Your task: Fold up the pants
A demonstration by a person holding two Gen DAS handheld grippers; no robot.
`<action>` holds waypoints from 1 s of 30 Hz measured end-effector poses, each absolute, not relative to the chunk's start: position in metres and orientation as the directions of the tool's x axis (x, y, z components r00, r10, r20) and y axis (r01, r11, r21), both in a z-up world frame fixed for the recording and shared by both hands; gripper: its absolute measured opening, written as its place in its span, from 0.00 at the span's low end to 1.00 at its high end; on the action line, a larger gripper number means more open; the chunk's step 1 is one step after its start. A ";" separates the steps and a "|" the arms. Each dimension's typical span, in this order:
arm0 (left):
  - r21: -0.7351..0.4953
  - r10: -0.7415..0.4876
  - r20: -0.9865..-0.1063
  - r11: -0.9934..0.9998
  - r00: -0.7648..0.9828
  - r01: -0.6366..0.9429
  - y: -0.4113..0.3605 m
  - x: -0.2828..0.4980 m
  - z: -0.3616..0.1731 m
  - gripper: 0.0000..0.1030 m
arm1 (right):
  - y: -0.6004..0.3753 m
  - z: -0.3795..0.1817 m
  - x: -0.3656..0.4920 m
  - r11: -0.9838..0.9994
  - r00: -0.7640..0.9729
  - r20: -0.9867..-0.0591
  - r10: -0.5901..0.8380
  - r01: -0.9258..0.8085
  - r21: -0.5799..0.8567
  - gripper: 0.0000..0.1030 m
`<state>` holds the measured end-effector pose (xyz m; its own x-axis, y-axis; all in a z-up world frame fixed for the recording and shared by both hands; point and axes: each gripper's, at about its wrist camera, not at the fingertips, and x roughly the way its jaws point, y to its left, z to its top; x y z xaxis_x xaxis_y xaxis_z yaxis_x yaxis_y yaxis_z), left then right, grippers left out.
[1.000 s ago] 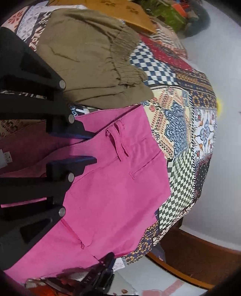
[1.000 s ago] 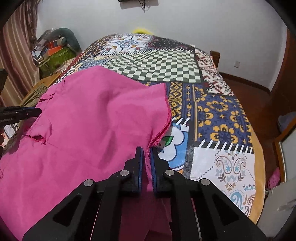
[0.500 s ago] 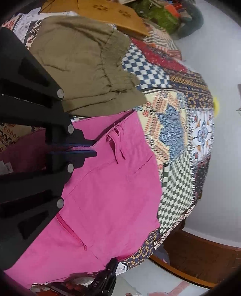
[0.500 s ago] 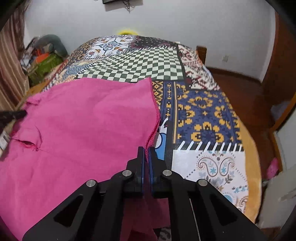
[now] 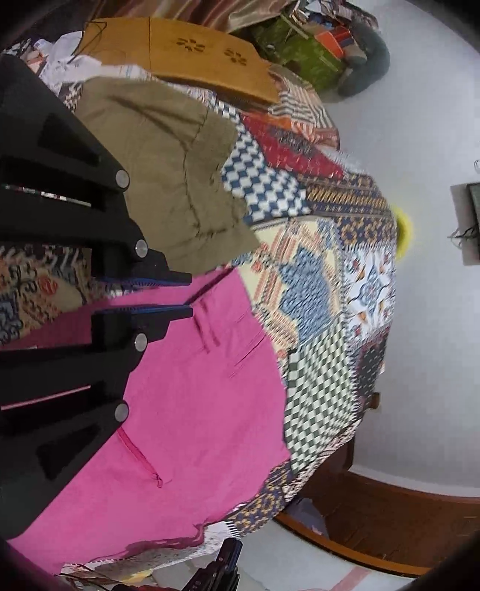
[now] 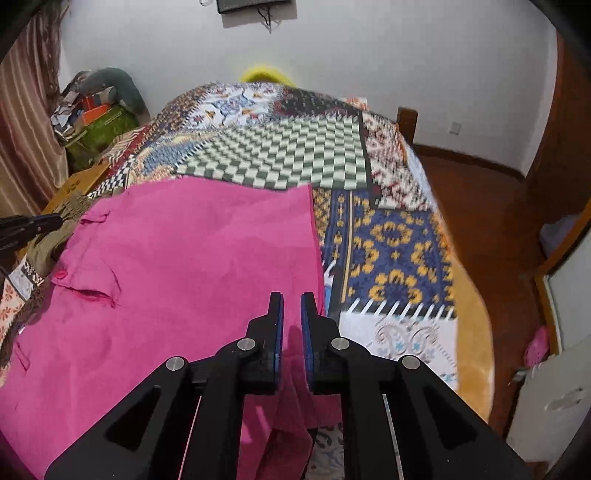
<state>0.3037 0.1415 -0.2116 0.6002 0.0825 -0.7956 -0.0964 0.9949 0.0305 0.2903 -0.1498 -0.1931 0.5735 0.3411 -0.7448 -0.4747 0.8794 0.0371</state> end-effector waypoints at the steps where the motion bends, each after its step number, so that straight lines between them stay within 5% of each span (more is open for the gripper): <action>1: 0.029 0.088 -0.790 0.994 0.606 -0.105 0.146 0.303 -0.206 0.09 | -0.149 -0.187 0.289 0.878 0.585 -0.736 0.341 -0.479 0.026 0.08; 5: 0.037 0.118 -0.769 0.989 0.628 -0.141 0.158 0.302 -0.187 0.11 | -0.147 -0.168 0.290 0.876 0.612 -0.705 0.358 -0.482 0.027 0.09; 7: 0.046 0.135 -0.754 0.987 0.643 -0.153 0.164 0.303 -0.176 0.20 | -0.146 -0.160 0.292 0.875 0.615 -0.695 0.371 -0.483 0.039 0.11; 11: 0.074 0.167 -0.728 0.983 0.665 -0.165 0.165 0.306 -0.167 0.45 | -0.142 -0.149 0.293 0.878 0.643 -0.664 0.381 -0.478 0.041 0.44; 30: 0.008 0.050 -0.819 0.997 0.572 -0.075 0.170 0.365 -0.245 0.52 | -0.114 -0.189 0.366 0.860 0.581 -0.726 0.367 -0.509 0.028 0.44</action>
<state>0.3653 0.1698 -0.2446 0.5721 0.0500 -0.8186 -0.0750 0.9971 0.0085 0.3659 -0.1136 -0.1887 0.5811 0.3672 -0.7263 -0.5091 0.8603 0.0276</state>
